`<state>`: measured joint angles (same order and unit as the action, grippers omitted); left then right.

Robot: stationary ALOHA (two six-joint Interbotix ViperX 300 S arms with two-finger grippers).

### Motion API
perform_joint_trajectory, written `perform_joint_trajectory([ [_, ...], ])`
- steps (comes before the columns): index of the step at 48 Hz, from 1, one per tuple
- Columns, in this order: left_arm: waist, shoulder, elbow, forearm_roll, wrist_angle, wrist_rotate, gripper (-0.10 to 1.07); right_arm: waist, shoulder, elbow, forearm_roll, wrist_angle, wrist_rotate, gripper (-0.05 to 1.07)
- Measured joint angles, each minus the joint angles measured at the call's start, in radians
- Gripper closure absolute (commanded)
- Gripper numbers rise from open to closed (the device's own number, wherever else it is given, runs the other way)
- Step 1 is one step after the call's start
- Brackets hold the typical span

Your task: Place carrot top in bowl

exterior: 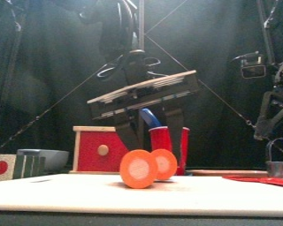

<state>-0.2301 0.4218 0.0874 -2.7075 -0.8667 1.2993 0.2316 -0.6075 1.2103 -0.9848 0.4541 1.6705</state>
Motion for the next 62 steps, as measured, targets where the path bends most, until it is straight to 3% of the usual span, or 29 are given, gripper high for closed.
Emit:
perform_joint_trajectory([
  [19,0.000,-0.201,0.074,0.061,-0.077,0.002,0.27,0.000,-0.012,0.000,0.006,0.018,0.000,0.39],
  [46,0.000,-0.597,0.462,0.034,-0.110,-0.008,0.27,-0.020,-0.046,0.000,0.025,0.038,0.000,0.39],
  [53,0.034,-0.696,0.563,0.051,-0.114,-0.008,0.27,-0.026,-0.049,0.000,0.035,0.040,0.000,0.39],
  [62,0.153,-0.810,0.678,0.150,-0.107,-0.006,0.26,-0.031,-0.051,0.000,0.051,0.040,0.000,0.39],
])
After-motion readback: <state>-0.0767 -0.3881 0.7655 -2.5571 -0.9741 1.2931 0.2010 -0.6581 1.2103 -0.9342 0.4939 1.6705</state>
